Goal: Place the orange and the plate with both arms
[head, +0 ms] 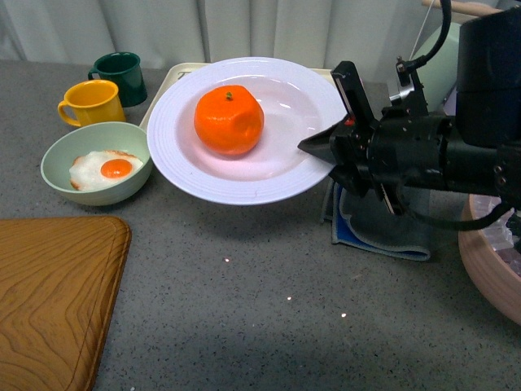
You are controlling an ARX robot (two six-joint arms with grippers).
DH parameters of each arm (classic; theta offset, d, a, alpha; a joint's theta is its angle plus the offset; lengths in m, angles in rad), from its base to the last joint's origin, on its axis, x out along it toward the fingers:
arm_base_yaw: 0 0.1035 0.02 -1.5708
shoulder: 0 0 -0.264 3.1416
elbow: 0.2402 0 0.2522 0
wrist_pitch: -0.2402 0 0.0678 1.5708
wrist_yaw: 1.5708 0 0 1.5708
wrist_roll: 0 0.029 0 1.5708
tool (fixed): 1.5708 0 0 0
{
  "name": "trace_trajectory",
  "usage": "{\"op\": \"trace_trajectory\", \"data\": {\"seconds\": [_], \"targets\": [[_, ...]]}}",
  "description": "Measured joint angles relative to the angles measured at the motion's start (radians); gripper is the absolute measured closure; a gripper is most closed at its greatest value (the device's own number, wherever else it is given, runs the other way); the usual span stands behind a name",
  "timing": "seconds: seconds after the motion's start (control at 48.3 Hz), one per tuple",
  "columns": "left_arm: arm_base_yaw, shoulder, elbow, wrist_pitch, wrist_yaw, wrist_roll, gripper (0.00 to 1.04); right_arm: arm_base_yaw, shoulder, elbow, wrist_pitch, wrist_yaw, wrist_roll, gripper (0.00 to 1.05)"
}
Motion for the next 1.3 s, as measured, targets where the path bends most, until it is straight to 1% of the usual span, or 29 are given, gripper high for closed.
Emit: {"op": "trace_trajectory", "data": {"seconds": [0.269,0.435,0.58,0.808,0.849,0.932,1.077,1.097,1.118,1.16,1.18,1.242,1.263,1.305], "targets": [[0.000,0.000,0.000,0.000,0.000,0.000,0.07,-0.022,0.150,0.380,-0.276,0.000,0.016,1.00],[0.000,0.000,0.000,0.000,0.000,0.000,0.07,-0.027,0.225,0.520,-0.368,0.005,0.012,1.00],[0.000,0.000,0.000,0.000,0.000,0.000,0.07,-0.028,0.322,0.684,-0.493,0.012,-0.003,1.00],[0.000,0.000,0.000,0.000,0.000,0.000,0.07,-0.033,0.397,0.821,-0.603,0.037,-0.031,1.00],[0.000,0.000,0.000,0.000,0.000,0.000,0.07,-0.033,0.401,0.827,-0.613,0.040,-0.040,0.97],[0.000,0.000,0.000,0.000,0.000,0.000,0.07,-0.036,0.404,0.836,-0.636,0.048,-0.056,0.82],[0.000,0.000,0.000,0.000,0.000,0.000,0.07,-0.043,0.393,0.813,-0.621,0.074,-0.083,0.51],[0.000,0.000,0.000,0.000,0.000,0.000,0.07,-0.044,0.391,0.808,-0.619,0.076,-0.084,0.50],[0.000,0.000,0.000,0.000,0.000,0.000,0.07,-0.046,0.383,0.794,-0.618,0.085,-0.096,0.45],[0.000,0.000,0.000,0.000,0.000,0.000,0.07,-0.048,0.373,0.778,-0.619,0.100,-0.113,0.40],[0.000,0.000,0.000,0.000,0.000,0.000,0.07,-0.050,0.359,0.759,-0.619,0.115,-0.137,0.34],[0.000,0.000,0.000,0.000,0.000,0.000,0.07,-0.055,0.324,0.716,-0.615,0.130,-0.192,0.23],[0.000,0.000,0.000,0.000,0.000,0.000,0.07,-0.055,0.317,0.708,-0.615,0.133,-0.197,0.22],[0.000,0.000,0.000,0.000,0.000,0.000,0.07,-0.059,0.286,0.679,-0.616,0.156,-0.241,0.15]]}}
